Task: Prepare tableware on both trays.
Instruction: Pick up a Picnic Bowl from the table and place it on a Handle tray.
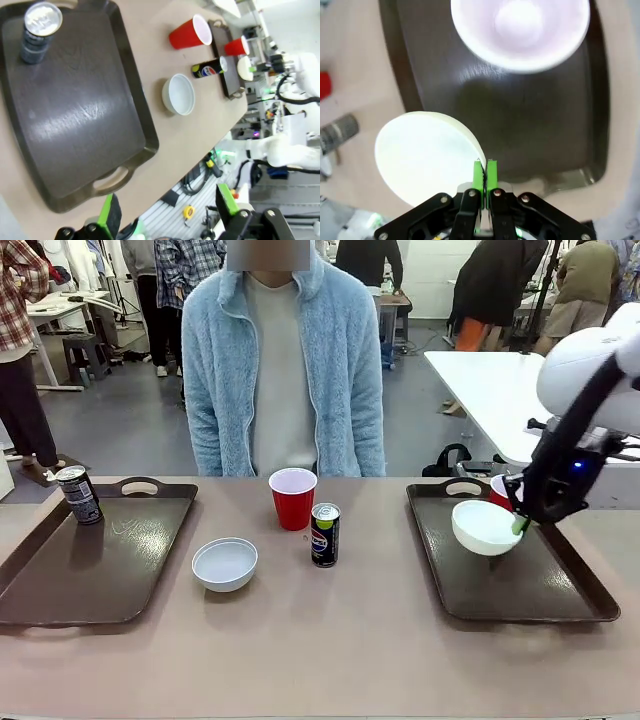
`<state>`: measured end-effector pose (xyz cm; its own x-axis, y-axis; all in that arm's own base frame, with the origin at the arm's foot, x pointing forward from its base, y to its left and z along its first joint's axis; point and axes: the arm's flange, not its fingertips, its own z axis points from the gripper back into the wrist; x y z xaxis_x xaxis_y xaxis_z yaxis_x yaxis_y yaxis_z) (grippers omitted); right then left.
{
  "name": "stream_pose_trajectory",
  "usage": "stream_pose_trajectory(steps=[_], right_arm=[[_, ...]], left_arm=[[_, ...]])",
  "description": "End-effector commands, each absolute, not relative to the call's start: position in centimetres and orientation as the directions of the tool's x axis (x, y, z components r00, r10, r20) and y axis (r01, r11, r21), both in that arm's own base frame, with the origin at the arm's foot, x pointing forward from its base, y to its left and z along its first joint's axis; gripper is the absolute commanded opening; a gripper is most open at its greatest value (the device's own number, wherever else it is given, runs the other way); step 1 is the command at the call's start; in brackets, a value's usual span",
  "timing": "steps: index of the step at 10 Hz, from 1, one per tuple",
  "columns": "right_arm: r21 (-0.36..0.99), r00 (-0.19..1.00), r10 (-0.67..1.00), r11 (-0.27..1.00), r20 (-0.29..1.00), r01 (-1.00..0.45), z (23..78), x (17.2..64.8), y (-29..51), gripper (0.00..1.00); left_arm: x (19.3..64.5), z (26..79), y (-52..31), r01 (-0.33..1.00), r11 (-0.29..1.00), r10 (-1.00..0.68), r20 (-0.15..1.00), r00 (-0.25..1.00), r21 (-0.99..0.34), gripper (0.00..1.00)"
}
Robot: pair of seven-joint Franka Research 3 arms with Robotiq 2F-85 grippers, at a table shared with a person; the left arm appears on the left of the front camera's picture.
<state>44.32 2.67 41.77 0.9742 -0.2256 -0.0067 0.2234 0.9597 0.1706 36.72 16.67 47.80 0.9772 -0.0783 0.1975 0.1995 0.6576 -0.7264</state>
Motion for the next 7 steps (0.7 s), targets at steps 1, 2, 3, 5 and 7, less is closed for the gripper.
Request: stream_pose_trajectory(steps=[1,2,3,5,7], right_arm=[[0.1,0.954,-0.299,0.949,-0.02,0.299,41.4,46.6,2.8,0.0],[0.084,0.95,-0.307,0.947,-0.05,0.31,41.1,46.8,2.7,0.0],[0.151,0.968,-0.252,0.956,-0.012,0.251,41.1,45.8,2.7,0.0],[0.151,0.968,-0.252,0.956,-0.012,0.251,41.1,45.8,2.7,0.0],[0.109,0.967,-0.25,0.961,-0.043,0.253,39.6,46.4,3.0,0.03]], left_arm=[[36.6,47.9,16.8,0.204,0.654,-0.077,0.203,0.976,-0.729,1.0],[36.6,47.9,16.8,0.204,0.654,-0.077,0.203,0.976,-0.729,1.0],[36.6,47.9,16.8,0.204,0.654,-0.077,0.203,0.976,-0.729,1.0],[36.6,47.9,16.8,0.204,0.654,-0.077,0.203,0.976,-0.729,1.0],[36.6,47.9,16.8,0.204,0.654,-0.077,0.203,0.976,-0.729,1.0]])
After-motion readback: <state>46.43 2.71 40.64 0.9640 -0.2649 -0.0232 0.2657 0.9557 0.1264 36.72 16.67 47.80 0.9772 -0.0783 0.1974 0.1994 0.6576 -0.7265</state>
